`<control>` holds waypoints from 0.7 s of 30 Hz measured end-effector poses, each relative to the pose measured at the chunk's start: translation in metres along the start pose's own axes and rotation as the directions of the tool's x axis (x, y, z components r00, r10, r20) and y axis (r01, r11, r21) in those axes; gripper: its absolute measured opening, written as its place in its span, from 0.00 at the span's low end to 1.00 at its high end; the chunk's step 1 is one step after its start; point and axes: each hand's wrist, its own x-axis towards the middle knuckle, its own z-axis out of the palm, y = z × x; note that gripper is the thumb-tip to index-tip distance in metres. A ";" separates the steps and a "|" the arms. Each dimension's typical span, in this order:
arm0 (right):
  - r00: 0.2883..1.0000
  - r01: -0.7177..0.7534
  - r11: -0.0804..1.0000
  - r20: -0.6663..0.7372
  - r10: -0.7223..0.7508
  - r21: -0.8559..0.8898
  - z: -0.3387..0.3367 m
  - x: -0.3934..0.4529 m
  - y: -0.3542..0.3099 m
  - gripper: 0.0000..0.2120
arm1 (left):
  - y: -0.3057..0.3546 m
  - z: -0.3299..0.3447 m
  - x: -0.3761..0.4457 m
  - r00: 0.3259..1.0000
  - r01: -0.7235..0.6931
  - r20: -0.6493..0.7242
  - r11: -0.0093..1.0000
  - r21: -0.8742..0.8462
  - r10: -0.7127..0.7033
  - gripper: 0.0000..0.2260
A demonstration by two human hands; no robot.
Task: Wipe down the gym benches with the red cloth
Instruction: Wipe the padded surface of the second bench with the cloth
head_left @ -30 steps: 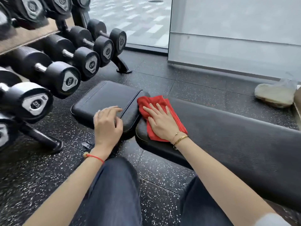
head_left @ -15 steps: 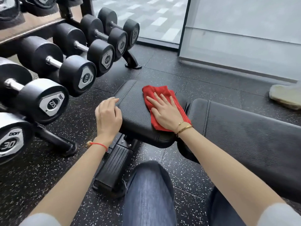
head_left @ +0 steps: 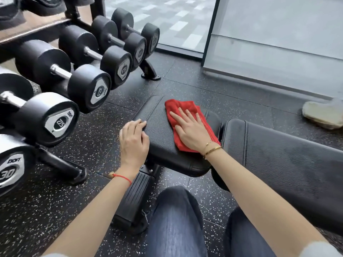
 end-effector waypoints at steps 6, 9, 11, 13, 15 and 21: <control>0.961 0.274 0.962 -0.018 -0.274 -0.015 0.017 -0.040 -0.014 0.26 | 0.001 -0.001 0.001 1.000 -0.010 0.016 1.000 -0.017 0.010 0.14; 0.973 0.230 0.973 -0.004 -0.230 -0.005 0.013 -0.033 0.006 0.26 | -0.001 -0.004 0.001 0.999 -0.023 0.036 1.000 -0.018 0.024 0.16; 0.990 0.138 0.990 0.006 -0.138 0.001 0.009 -0.013 0.015 0.25 | -0.002 -0.007 0.000 0.999 -0.019 0.048 0.998 -0.054 0.021 0.18; 0.998 0.069 0.998 0.014 -0.069 0.006 0.006 0.014 0.013 0.25 | -0.003 -0.011 -0.002 0.999 0.007 0.038 0.993 -0.119 -0.002 0.20; 0.998 0.060 0.998 0.027 -0.060 0.011 0.007 0.039 -0.003 0.26 | -0.006 -0.016 -0.005 1.000 0.031 0.000 0.990 -0.139 -0.031 0.21; 0.946 0.323 0.946 0.016 -0.323 -0.012 0.028 0.015 -0.054 0.26 | -0.017 -0.021 -0.015 0.987 0.153 0.064 0.987 -0.057 -0.149 0.20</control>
